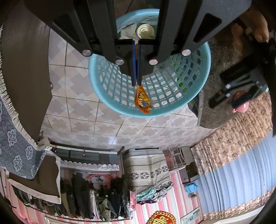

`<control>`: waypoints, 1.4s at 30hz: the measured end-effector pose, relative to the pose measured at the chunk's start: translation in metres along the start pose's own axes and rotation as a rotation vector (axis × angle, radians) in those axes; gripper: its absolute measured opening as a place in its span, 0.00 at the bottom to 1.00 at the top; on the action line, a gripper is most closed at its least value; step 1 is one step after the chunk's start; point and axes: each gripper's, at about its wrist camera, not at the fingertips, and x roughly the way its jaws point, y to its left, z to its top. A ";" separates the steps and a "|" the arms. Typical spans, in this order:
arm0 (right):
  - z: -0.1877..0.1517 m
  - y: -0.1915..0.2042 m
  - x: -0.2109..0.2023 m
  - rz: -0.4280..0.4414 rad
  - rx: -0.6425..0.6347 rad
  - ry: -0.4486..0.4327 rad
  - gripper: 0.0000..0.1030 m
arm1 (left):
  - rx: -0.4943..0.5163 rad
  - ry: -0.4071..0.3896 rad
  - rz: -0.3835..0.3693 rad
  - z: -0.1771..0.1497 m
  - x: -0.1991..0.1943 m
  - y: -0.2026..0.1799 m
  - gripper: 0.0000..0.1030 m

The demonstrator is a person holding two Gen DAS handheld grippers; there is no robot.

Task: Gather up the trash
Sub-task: 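Open both tools to drop the paper bag and snack bag into the basket, then move both tools back over the rug toward the blue plastic bag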

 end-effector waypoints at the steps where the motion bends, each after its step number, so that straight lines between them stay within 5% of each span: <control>1: -0.001 0.002 0.002 0.004 -0.003 0.004 0.01 | -0.002 -0.006 0.013 0.002 -0.002 0.005 0.92; 14: -0.004 0.036 0.016 -0.060 -0.044 0.011 0.04 | -0.066 -0.078 0.118 0.005 -0.044 0.061 0.95; 15: -0.004 0.038 0.016 -0.063 -0.052 0.014 0.07 | -0.066 -0.081 0.127 0.004 -0.048 0.066 0.95; 17: -0.004 0.040 0.016 -0.065 -0.054 0.017 0.30 | -0.070 -0.085 0.149 0.002 -0.053 0.074 0.95; 18: -0.004 0.041 0.015 -0.070 -0.049 0.014 0.56 | -0.075 -0.085 0.153 0.002 -0.055 0.078 0.95; 19: -0.004 0.041 0.012 -0.082 -0.046 0.000 0.65 | -0.084 -0.083 0.155 0.001 -0.058 0.082 0.95; 31: 0.002 0.064 -0.010 -0.074 -0.091 -0.075 0.88 | -0.106 -0.123 0.256 -0.009 -0.104 0.124 0.95; 42: 0.002 0.105 -0.034 0.022 -0.139 -0.151 0.91 | -0.175 -0.120 0.352 -0.029 -0.156 0.175 0.95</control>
